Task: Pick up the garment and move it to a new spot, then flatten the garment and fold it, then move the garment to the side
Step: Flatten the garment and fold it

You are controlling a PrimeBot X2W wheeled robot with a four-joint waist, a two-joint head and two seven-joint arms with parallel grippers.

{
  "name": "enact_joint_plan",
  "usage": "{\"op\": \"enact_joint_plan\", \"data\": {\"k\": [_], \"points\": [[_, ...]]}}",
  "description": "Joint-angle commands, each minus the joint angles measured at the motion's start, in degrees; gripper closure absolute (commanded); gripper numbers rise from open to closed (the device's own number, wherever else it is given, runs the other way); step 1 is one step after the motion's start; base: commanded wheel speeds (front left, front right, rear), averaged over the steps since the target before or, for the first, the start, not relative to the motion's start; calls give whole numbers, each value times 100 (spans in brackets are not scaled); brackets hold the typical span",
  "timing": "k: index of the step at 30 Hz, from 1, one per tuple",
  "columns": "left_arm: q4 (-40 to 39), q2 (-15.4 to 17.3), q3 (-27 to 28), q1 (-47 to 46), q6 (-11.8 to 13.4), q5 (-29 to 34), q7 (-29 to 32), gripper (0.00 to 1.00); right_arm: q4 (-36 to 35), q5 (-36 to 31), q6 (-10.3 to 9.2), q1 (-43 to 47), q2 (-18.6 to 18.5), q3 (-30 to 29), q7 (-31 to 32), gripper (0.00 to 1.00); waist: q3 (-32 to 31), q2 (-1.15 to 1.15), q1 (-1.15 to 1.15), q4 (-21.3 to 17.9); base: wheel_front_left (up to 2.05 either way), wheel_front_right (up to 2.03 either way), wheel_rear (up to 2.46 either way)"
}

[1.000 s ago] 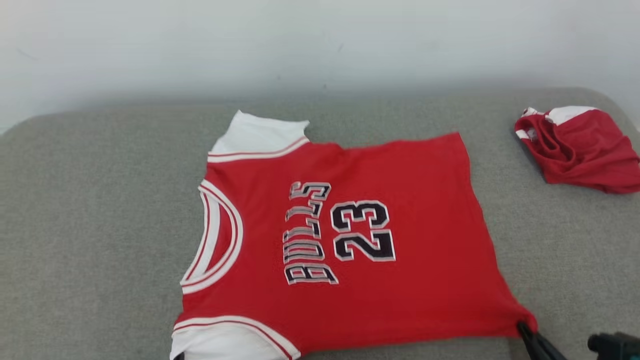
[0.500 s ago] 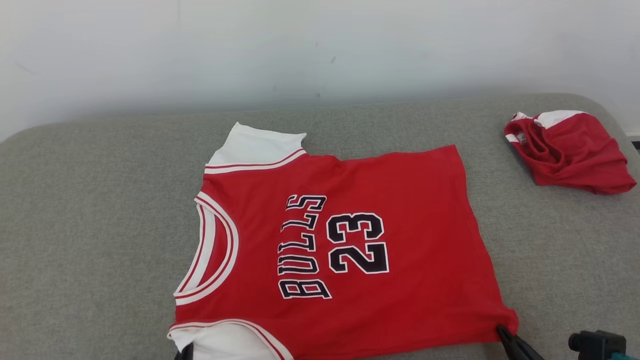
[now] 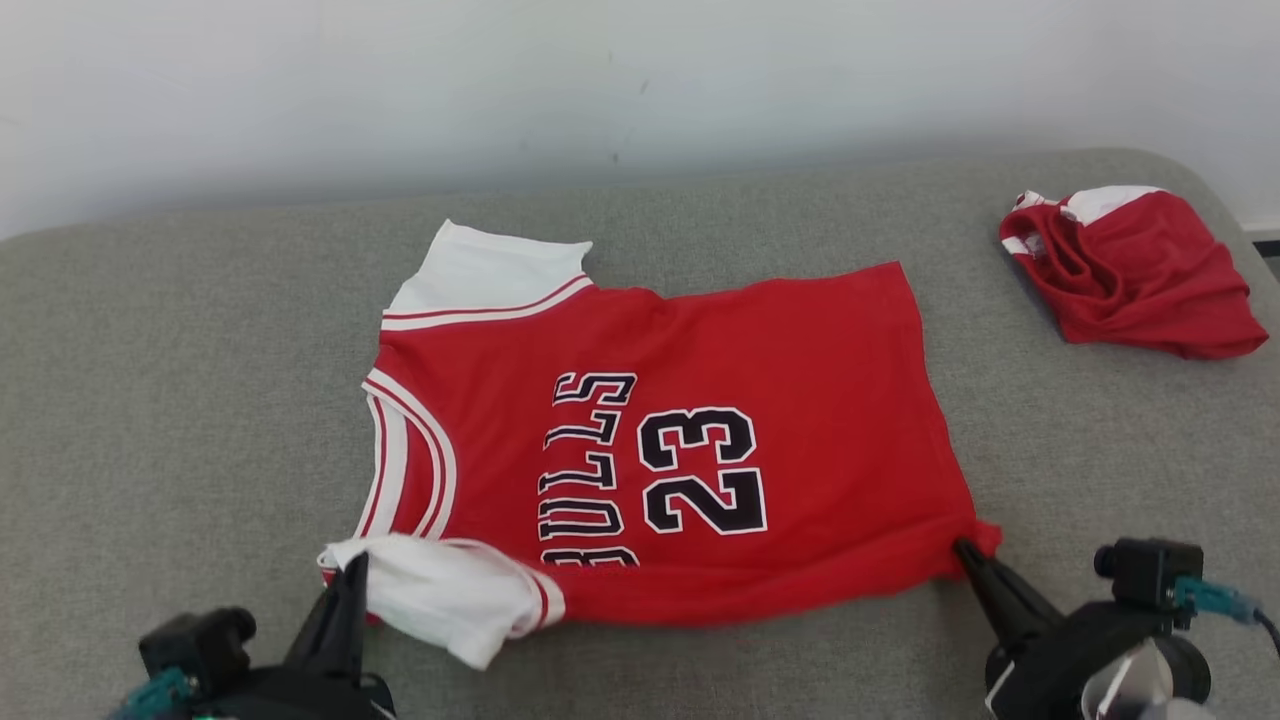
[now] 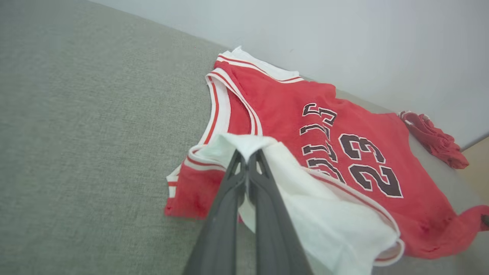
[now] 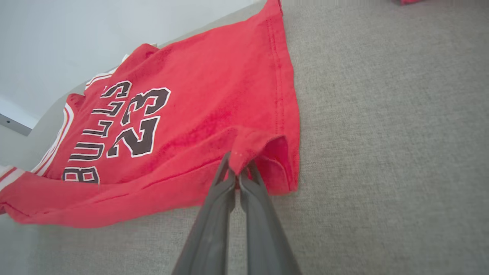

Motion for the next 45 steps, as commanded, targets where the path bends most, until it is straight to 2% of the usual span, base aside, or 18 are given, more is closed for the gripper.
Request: {"op": "enact_joint_plan", "data": {"k": [1,10,18,19,20,21,26,34,45], "points": [[56,21,25,-141,-36,-46,22,100,42,65,-15,-138,-9,30,-27,100,78,0,0,-12,0,0,0],[661,-24,-51,-1001,-197,-10,297,100,804,187,-15,-1098,-61,255,-82,100,355,0,0,-36,0,0,0],[1371,-173,-101,-1513,-351,49,213,100,1545,224,-15,-1818,60,598,-415,100,474,0,0,-96,0,0,0],[1446,-180,-126,-1563,-347,101,186,100,1600,199,-15,-1896,62,650,-498,65,482,0,0,-100,0,0,0],[1504,-184,-145,-1609,-342,146,138,61,1668,206,-15,-1935,62,690,-567,16,482,0,0,-99,0,0,0],[1562,-194,-165,-1643,-367,194,70,0,1720,220,-15,-1964,58,736,-652,0,474,0,0,-98,0,0,0],[1749,-267,-123,-1538,-386,277,-247,0,1839,200,-15,-1865,-136,916,-1091,0,339,0,0,-65,0,0,0],[1649,-209,-9,-1024,-345,342,-429,0,1795,124,-15,-1427,-442,1078,-1418,0,133,0,0,-25,0,0,0],[1486,-140,-319,-472,-19,720,-414,0,2016,51,-15,-1308,-373,1128,-1461,0,204,0,0,16,0,0,0]]}}
